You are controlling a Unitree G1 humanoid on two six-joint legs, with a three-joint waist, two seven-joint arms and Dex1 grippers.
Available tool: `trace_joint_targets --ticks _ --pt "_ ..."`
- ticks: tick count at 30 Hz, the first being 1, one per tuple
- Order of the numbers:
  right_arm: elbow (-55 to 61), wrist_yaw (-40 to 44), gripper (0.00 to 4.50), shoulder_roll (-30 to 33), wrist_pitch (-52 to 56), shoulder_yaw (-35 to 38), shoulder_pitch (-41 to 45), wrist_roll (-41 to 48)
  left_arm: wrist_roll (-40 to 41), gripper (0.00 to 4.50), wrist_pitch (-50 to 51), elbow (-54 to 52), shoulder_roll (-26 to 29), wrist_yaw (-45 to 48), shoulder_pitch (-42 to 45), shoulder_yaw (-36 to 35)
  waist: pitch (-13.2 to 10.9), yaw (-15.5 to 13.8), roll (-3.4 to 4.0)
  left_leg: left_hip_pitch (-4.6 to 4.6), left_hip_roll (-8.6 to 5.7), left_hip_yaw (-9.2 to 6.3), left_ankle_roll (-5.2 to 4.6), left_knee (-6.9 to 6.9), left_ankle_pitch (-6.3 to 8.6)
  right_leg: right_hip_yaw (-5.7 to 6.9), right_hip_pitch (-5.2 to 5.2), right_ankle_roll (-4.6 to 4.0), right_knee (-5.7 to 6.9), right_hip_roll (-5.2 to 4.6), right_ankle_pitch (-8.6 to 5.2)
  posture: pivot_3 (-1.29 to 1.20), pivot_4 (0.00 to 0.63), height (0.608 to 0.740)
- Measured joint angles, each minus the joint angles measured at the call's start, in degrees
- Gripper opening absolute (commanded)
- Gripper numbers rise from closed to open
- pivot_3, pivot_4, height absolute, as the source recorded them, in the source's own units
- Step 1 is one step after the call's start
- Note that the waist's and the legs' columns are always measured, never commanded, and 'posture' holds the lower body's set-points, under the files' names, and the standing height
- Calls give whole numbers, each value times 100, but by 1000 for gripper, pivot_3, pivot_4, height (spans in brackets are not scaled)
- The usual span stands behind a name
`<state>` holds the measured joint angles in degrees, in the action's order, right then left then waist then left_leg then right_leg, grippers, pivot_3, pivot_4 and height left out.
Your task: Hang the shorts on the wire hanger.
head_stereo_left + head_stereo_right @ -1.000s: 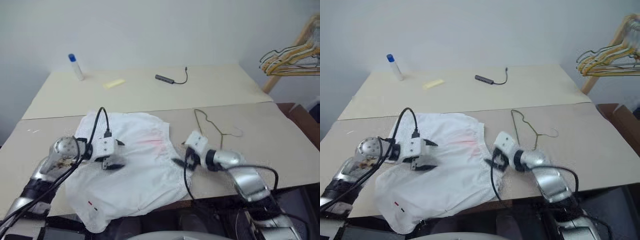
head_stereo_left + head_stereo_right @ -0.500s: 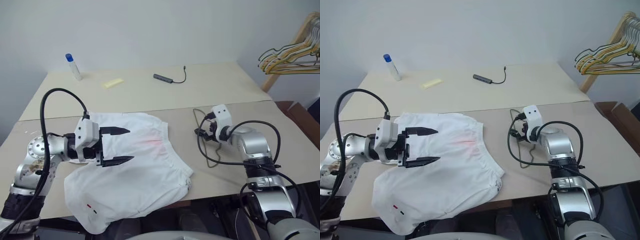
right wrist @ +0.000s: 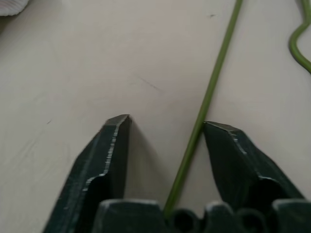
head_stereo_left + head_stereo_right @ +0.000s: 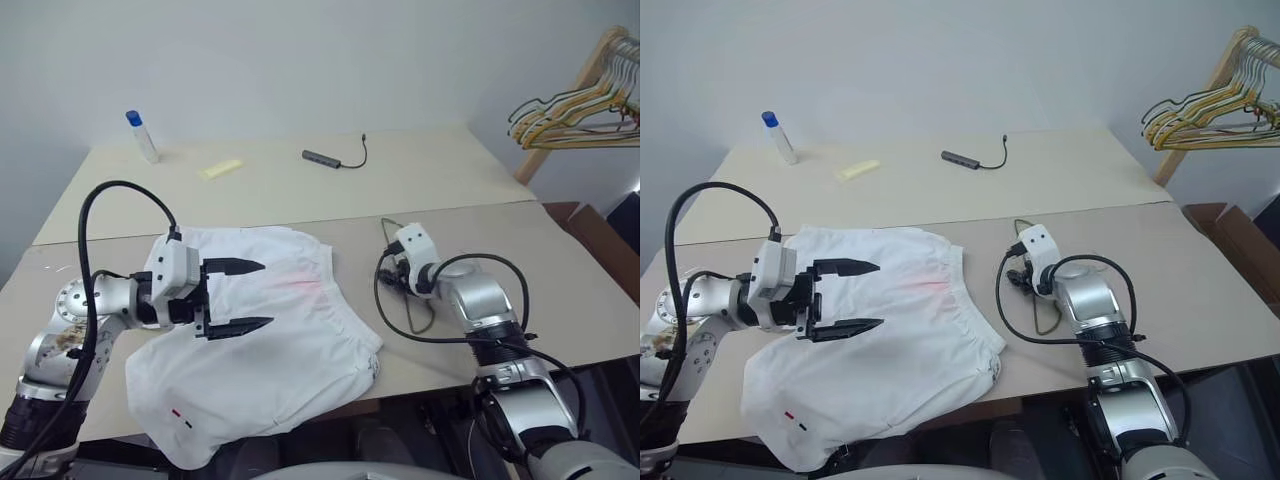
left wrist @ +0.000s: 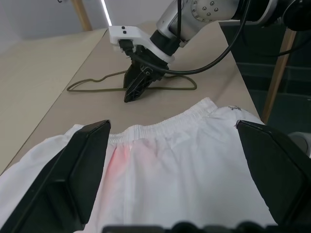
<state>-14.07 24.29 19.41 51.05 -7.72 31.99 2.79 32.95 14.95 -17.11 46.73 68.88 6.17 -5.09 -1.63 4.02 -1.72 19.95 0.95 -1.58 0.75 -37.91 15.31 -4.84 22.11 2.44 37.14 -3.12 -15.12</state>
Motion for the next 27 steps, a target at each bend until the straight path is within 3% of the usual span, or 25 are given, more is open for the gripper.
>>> trace_joint_targets --ticks 6,13,16,21,27 --pt "-14 -112 18 62 -3 -9 2 -148 4 4500 5 -1 -29 -36 0 -11 5 -8 -8 3 0 0 0 0 0 0 1 -1 -4 0 0 9 0 740" --pt "65 -175 18 113 -186 -76 -85 -249 -7 4500 142 -2 -359 -496 175 -12 8 -37 -13 4 -1 -2 0 0 0 1 0 1 -4 -1 0 16 0 740" --pt "525 -159 18 167 -561 -108 -413 -303 160 4500 1038 12 -611 -1332 497 -28 4 -49 -7 23 -3 -5 0 0 0 0 14 28 -4 -2 -14 14 0 740" --pt "2110 139 18 193 -1433 -115 -658 -166 1850 4500 2902 303 -1844 -2966 945 -533 -13 4 8 33 -3 -12 0 0 2 -11 28 32 -2 -6 -7 8 0 740" --pt "3156 206 18 33 -2520 -764 -1022 -367 2804 4500 3464 426 -2878 -4330 1213 -870 -14 -46 2 30 -11 -14 3 0 1 -7 22 4 -3 -10 12 -2 0 740"
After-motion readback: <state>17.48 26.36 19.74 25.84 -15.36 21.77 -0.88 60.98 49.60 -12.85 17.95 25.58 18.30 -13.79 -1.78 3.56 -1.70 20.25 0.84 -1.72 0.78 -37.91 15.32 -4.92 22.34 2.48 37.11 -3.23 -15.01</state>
